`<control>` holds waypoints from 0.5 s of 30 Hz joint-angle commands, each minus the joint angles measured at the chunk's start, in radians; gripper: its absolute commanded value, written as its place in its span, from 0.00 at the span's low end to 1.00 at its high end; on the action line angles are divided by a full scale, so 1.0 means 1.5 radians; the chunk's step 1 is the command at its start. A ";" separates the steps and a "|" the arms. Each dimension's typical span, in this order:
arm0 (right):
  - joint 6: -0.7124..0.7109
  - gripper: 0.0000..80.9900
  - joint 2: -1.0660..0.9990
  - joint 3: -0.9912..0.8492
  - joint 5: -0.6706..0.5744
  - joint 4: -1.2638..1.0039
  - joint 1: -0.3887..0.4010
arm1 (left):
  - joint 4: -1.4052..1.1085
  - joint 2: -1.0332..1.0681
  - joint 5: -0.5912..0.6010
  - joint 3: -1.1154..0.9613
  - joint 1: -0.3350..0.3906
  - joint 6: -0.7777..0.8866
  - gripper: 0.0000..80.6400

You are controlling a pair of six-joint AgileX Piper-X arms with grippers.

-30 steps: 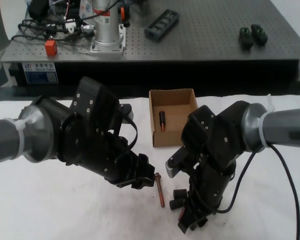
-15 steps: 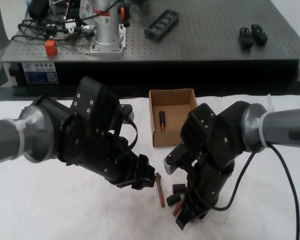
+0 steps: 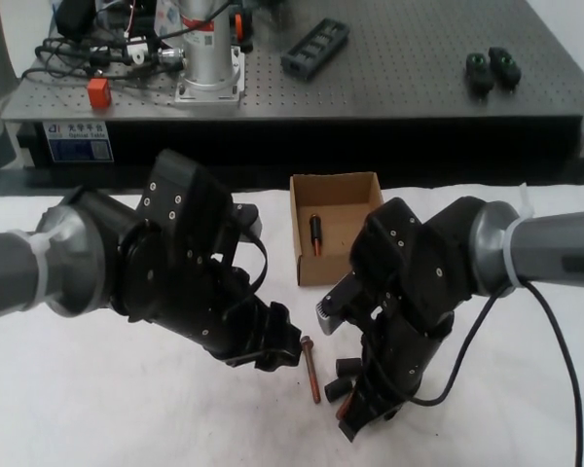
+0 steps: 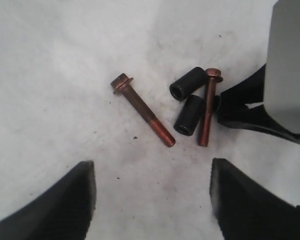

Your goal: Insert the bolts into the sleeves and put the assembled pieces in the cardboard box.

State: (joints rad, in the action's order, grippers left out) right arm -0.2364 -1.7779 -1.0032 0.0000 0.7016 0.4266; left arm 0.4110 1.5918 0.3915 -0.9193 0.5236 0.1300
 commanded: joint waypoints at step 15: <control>0.069 0.03 0.313 0.137 0.041 0.039 -0.185 | 0.111 0.143 -0.075 -0.184 0.052 0.068 0.59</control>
State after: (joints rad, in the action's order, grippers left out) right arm -0.1607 -1.4074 -0.8536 0.0753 0.7396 0.1846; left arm 0.5219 1.7616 0.3395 -1.1320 0.5732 0.2228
